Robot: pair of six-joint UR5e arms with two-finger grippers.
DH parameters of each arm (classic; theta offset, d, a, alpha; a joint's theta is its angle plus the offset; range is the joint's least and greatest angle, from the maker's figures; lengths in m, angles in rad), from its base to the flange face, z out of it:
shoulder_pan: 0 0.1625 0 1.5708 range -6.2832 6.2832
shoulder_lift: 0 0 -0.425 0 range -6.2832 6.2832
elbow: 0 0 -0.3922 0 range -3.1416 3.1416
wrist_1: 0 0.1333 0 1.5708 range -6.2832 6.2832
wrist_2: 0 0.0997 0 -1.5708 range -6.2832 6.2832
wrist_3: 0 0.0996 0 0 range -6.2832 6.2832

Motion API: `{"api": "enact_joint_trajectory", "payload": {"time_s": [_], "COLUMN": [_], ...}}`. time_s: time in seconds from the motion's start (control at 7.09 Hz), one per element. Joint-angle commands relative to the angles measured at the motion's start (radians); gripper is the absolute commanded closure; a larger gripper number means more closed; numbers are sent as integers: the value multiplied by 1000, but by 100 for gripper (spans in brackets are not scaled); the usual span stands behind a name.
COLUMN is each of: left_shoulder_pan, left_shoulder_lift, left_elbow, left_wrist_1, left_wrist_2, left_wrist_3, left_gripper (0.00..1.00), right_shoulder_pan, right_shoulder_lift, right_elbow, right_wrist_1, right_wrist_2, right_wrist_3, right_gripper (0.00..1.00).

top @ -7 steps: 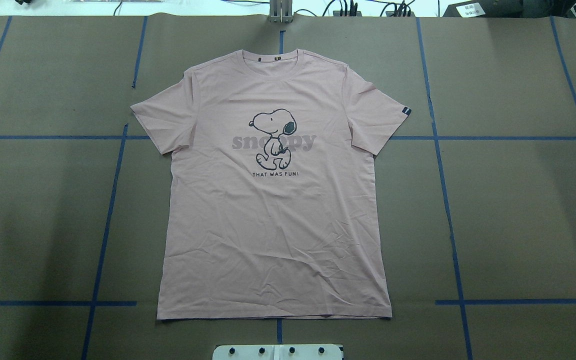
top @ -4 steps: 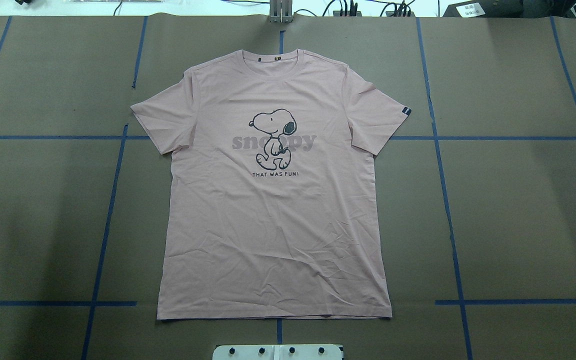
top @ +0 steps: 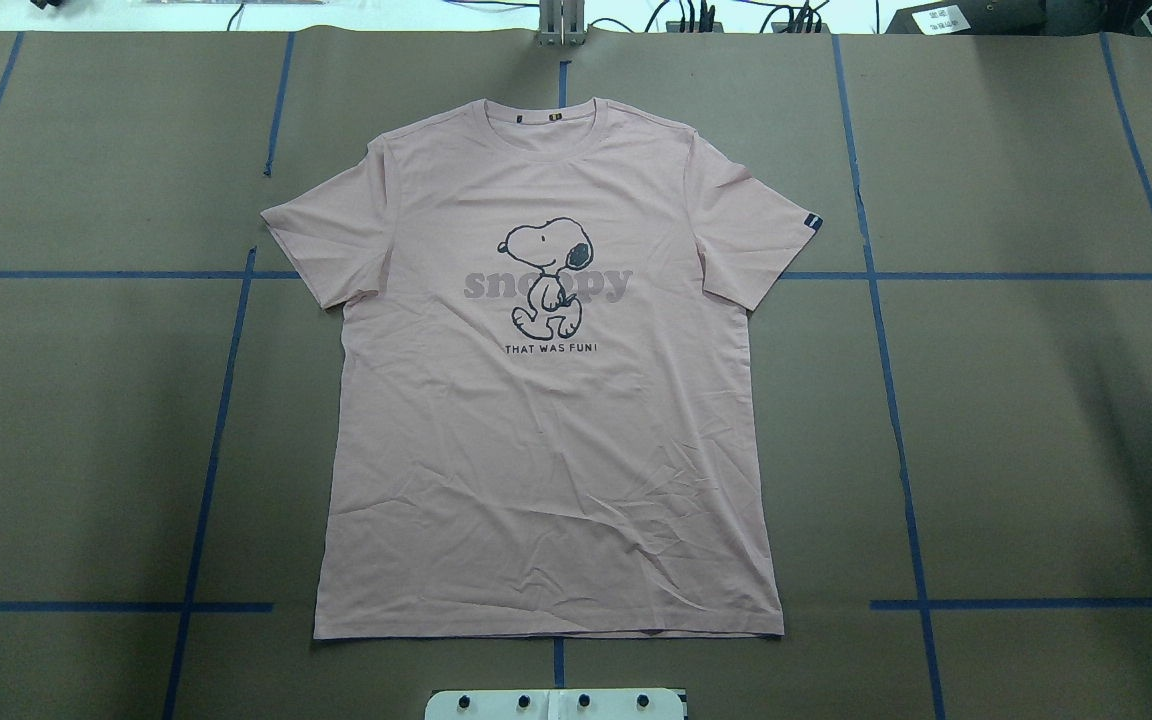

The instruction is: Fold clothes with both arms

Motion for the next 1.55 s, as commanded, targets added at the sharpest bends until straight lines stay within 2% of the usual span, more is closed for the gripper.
{"api": "enact_joint_trajectory", "payload": {"time_s": [0.0, 0.14, 0.28, 0.42, 0.56, 0.71, 0.85, 1.13, 1.41], "left_shoulder_pan": [126, 257, 309, 309, 309, 309, 309, 309, 309], "left_shoulder_lift": [-47, -55, -80, -80, -80, -80, -80, -78, -78], "left_elbow": [-25, -27, -20, -18, -24, -26, -29, -30, -29], "left_wrist_1": [-173, -237, -227, -225, -227, -230, -233, -234, -236], "left_wrist_2": [-9, -5, 0, 0, 0, -1, -1, -1, -1], "left_wrist_3": [-311, -427, -457, -457, -458, -458, -460, -460, -458], "left_gripper": [0, 0, 0, 0, 0, 0, 0, 0, 0], "right_shoulder_pan": [-105, -177, -267, -394, -476, -516, -545, -598, -631], "right_shoulder_lift": [30, 98, 158, 212, 278, 328, 333, 333, 330], "right_elbow": [-12, -29, -32, -53, -119, -226, -250, -258, -258], "right_wrist_1": [243, 283, 277, 269, 268, 288, 297, 292, 289], "right_wrist_2": [-12, -46, -125, -274, -352, -410, -446, -515, -558], "right_wrist_3": [259, 432, 563, 675, 750, 759, 760, 765, 765], "right_gripper": [0, 0, 1, 9, 12, 17, 19, 29, 31]}}
